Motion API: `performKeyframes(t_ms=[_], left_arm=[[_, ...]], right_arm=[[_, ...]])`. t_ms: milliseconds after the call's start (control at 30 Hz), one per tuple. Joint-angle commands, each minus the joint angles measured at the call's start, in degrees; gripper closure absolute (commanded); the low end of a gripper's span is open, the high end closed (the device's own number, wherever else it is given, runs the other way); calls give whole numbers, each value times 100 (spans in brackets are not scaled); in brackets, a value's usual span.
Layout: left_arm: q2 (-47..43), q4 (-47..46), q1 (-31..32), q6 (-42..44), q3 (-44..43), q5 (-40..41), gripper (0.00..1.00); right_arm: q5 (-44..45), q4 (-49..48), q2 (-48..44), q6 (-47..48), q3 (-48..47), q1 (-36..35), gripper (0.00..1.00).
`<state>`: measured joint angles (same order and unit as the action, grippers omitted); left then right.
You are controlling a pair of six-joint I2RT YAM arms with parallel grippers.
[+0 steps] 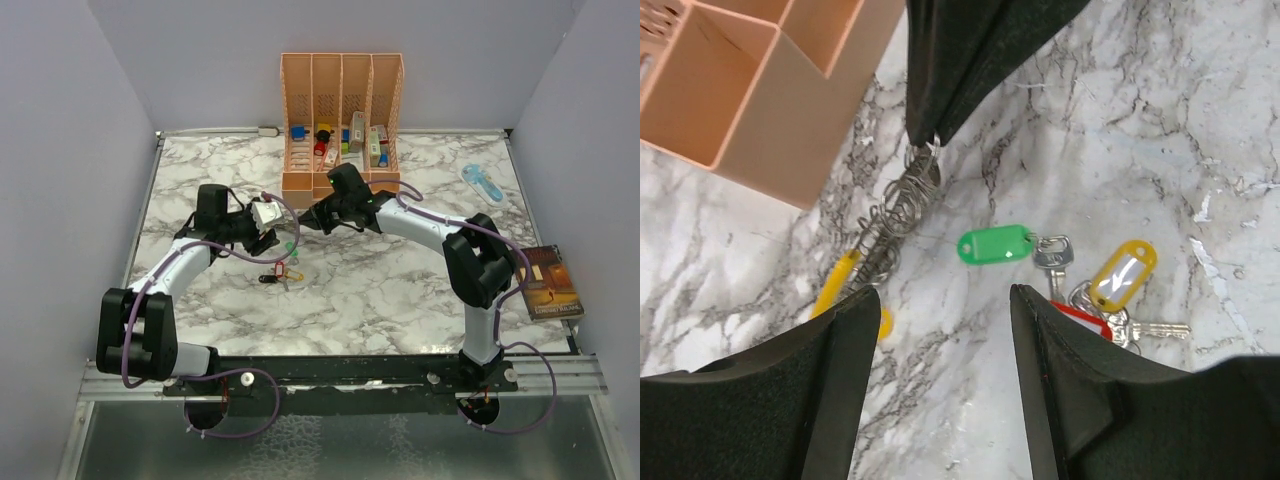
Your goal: Put the keys on the keyring
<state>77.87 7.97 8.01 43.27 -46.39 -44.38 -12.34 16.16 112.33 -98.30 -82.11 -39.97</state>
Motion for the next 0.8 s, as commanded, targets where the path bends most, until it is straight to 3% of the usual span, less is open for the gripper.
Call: performKeyframes(t_ms=[0, 467, 767], left_arm=[[-114, -233, 9, -271, 220, -204, 42], [-10, -2177, 88, -1655, 901, 354, 38], [118, -2884, 131, -2017, 1071, 378, 38]], right_arm=[[-118, -228, -145, 39, -28, -68, 99], [-184, -373, -105, 66, -17, -160, 99], [-234, -521, -89, 57, 86, -196, 99]])
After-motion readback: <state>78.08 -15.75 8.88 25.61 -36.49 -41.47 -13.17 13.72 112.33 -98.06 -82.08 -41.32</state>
